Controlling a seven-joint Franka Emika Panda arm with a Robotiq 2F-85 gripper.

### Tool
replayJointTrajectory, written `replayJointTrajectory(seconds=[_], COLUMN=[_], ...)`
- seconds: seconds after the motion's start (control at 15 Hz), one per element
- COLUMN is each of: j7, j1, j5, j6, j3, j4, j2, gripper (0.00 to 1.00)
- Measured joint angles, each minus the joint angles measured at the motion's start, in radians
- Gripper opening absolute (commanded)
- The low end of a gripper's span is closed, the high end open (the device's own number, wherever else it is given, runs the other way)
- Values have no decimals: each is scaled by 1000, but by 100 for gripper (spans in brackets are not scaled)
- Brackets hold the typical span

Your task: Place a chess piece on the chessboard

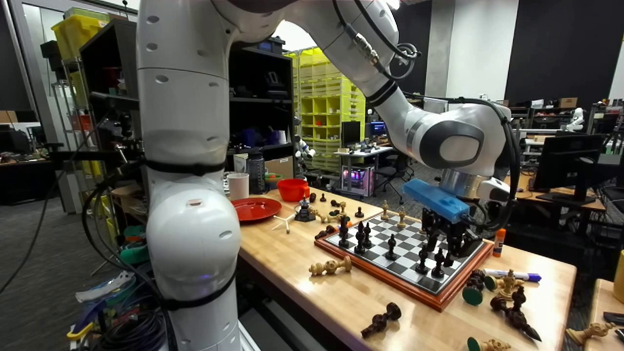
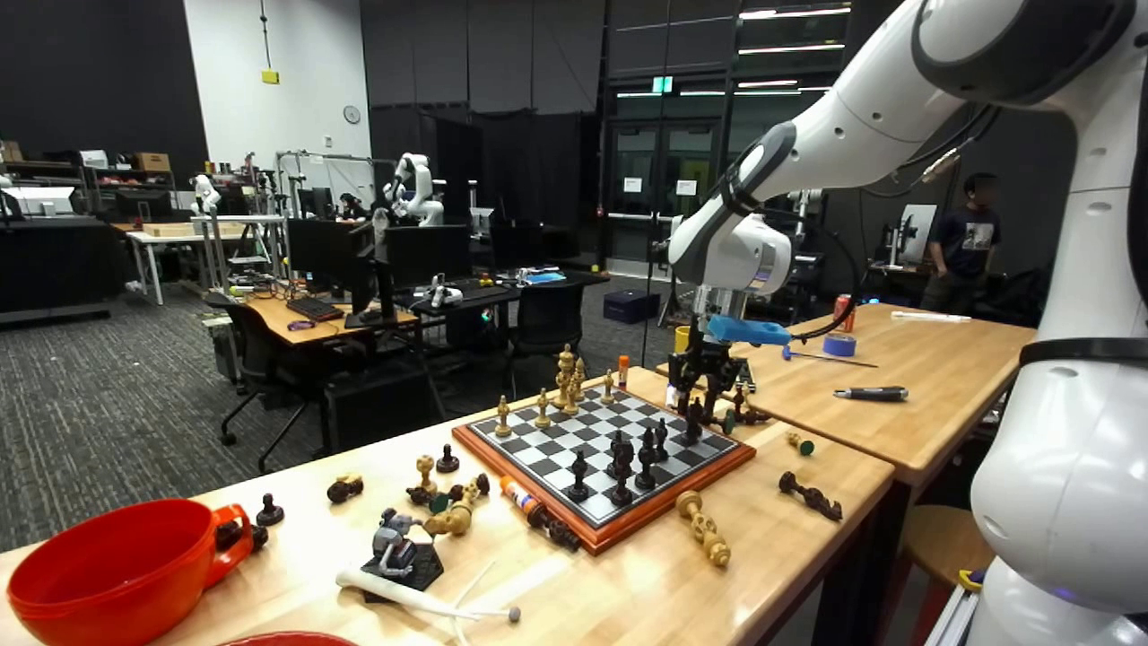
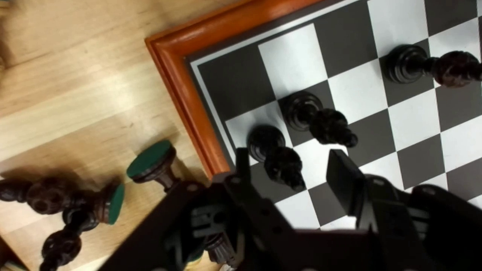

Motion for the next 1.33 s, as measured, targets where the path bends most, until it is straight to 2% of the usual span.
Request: replayJointTrajectory(seconds=[0.07,0.4,0.6,0.87,1.0,1.33], j7=[-2,-12,11,76,101,123], j1=[0,-5,-17,-45,-59,-69], j5=[0,-13,-95,-236,-284,-315], j6=[1,16,3,-24,-29,-29], j3=[0,-5,-25,-59,-72,-84], j4=[1,26,51,77,83,85], j2=[0,-20,-51,-88,-88,-55], gripper=[92,93,97,95,99,100])
